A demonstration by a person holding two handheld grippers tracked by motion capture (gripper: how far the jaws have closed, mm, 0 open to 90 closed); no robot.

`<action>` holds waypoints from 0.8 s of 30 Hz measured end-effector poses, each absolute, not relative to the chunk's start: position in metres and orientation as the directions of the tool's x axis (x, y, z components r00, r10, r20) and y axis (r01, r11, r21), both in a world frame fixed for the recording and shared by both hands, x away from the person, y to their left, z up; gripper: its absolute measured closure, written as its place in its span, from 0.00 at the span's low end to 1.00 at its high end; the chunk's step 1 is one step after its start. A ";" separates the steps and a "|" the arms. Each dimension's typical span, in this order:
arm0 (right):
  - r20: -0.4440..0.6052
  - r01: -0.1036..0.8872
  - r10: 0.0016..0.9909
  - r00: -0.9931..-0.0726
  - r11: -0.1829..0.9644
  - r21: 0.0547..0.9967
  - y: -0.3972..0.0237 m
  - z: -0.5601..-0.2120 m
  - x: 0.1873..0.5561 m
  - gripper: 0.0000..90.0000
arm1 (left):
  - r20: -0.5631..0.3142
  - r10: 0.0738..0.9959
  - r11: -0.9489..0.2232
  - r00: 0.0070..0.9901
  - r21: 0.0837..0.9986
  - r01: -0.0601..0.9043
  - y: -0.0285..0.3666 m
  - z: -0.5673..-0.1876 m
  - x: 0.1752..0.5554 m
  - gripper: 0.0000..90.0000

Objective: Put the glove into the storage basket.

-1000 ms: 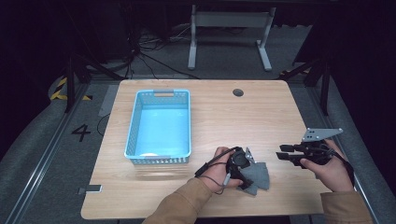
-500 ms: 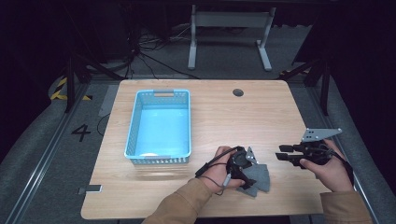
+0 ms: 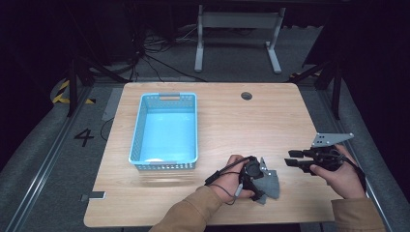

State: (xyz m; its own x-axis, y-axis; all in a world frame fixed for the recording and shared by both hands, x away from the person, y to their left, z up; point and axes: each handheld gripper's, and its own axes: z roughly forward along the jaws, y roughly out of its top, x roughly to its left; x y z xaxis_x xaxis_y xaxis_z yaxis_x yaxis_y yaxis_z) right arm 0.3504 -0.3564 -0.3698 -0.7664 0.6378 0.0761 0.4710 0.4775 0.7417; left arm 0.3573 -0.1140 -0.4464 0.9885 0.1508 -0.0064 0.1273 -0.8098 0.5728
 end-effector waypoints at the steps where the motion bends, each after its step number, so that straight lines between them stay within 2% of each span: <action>1: 0.078 0.471 0.638 -0.766 0.475 0.743 -0.356 -0.370 0.350 0.67 | -0.004 0.153 -0.811 0.988 0.571 0.128 -0.114 -0.447 0.357 0.19; 12: 0.079 0.470 0.638 -0.766 0.472 0.745 -0.356 -0.369 0.350 0.66 | 0.004 0.165 -0.824 0.986 0.550 0.135 -0.116 -0.446 0.348 0.29; 14: 0.077 0.469 0.638 -0.766 0.474 0.746 -0.356 -0.369 0.350 0.66 | 0.010 0.153 -0.832 0.988 0.541 0.124 -0.117 -0.444 0.344 0.37; 15: 0.077 0.469 0.638 -0.766 0.473 0.746 -0.356 -0.368 0.350 0.66 | 0.008 0.145 -0.832 0.989 0.542 0.118 -0.117 -0.443 0.342 0.46; 17: 0.078 0.470 0.639 -0.765 0.471 0.747 -0.355 -0.368 0.350 0.67 | 0.007 0.140 -0.831 0.990 0.545 0.114 -0.117 -0.443 0.341 0.49; 19: 0.077 0.467 0.637 -0.767 0.471 0.748 -0.355 -0.368 0.350 0.67 | -0.003 0.129 -0.825 0.992 0.555 0.109 -0.115 -0.444 0.340 0.57; 20: 0.077 0.464 0.635 -0.769 0.471 0.750 -0.355 -0.368 0.349 0.67 | -0.009 0.121 -0.817 0.993 0.567 0.105 -0.113 -0.444 0.338 0.67; 24: 0.076 0.465 0.636 -0.768 0.472 0.749 -0.355 -0.368 0.350 0.67 | -0.017 0.124 -0.814 0.992 0.570 0.111 -0.112 -0.444 0.337 0.73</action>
State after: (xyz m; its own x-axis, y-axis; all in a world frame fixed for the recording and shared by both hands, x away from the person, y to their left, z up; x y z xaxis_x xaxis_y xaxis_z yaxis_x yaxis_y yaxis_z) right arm 0.3498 -0.3552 -0.3676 -0.7683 0.6355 0.0763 0.4647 0.4718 0.7493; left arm 0.3373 -0.1121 -0.4439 0.9921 0.1241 -0.0169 0.1115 -0.8139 0.5703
